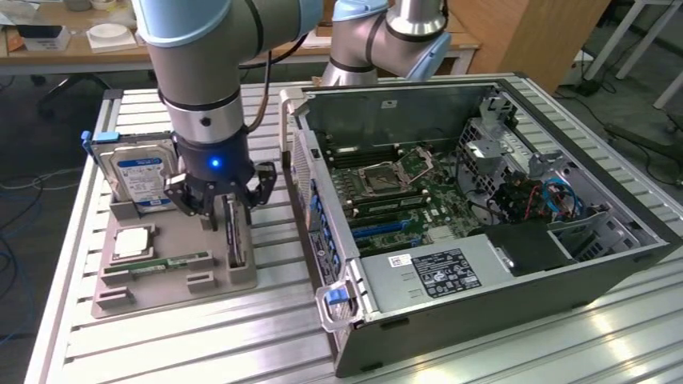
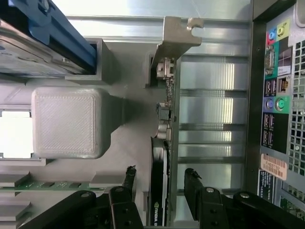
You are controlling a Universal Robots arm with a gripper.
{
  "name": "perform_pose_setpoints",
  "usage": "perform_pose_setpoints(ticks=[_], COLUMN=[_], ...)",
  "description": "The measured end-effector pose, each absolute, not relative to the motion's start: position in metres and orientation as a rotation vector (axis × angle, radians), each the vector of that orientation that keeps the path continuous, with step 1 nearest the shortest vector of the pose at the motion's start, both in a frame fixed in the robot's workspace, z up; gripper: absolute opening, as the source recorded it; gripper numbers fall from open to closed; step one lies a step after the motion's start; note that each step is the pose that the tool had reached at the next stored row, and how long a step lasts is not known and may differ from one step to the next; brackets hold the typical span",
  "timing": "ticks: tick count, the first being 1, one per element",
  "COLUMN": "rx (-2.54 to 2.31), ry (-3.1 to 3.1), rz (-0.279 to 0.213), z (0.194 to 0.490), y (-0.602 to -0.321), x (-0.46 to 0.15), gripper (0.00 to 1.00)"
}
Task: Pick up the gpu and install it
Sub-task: 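Pick up the gpu and move the gpu toward the slot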
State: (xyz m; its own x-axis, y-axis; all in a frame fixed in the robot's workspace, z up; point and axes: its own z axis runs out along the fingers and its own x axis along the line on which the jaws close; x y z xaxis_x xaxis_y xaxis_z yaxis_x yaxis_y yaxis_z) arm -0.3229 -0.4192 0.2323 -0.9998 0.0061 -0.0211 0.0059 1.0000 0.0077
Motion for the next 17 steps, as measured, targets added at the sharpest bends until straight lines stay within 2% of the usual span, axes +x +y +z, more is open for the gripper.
perform_pose_setpoints(ticks=[14, 16, 17], rx=[0.009, 0.009, 0.009], ry=[3.12, 3.12, 3.12], rz=[0.013, 0.013, 0.013], z=[0.2241, 0.2241, 0.2241], y=[-0.4171, -0.4171, -0.4171], x=[-0.3222, -0.3222, -0.3222], gripper=[0.53, 0.51, 0.45])
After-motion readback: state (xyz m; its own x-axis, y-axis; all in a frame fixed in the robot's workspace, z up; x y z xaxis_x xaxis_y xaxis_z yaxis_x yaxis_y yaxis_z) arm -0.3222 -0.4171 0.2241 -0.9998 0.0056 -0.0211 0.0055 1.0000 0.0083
